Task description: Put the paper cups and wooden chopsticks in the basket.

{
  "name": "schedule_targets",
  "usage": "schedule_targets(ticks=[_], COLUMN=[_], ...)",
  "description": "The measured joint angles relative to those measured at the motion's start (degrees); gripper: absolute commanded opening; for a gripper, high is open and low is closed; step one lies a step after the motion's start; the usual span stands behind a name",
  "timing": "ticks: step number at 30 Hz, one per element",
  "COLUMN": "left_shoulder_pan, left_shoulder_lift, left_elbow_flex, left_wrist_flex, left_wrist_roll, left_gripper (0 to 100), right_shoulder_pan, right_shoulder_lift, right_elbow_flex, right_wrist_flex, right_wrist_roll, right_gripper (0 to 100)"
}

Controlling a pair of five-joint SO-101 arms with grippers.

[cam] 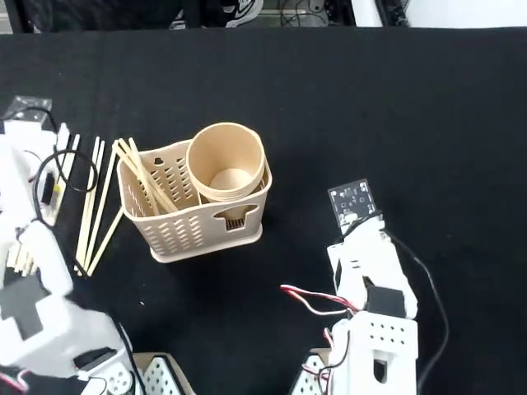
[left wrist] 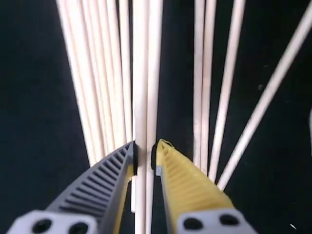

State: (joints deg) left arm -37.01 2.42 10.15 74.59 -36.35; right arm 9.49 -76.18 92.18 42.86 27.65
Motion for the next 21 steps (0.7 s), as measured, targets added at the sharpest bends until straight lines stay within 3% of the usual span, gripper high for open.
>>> schedule_targets(ticks=[9,16,21], left_shoulder_pan=[0.5,3.6,10.5], left_shoulder_lift=[-19.7,-40.8,-56.5], left_elbow_flex=[0.0,0.0,0.0], left_wrist_flex=[2.6,-0.2,-1.8], left_wrist_roll=[2.9,15.2,24.9], left_gripper=[3,3,3], right_shoulder_pan=[0.0,0.0,0.0], right_shoulder_lift=[0.0,0.0,0.0], right_elbow_flex=[0.0,0.0,0.0], right_wrist_flex=[0.0,0.0,0.0], right_wrist_roll=[0.0,0.0,0.0], right_gripper=[1.4,1.4,1.4])
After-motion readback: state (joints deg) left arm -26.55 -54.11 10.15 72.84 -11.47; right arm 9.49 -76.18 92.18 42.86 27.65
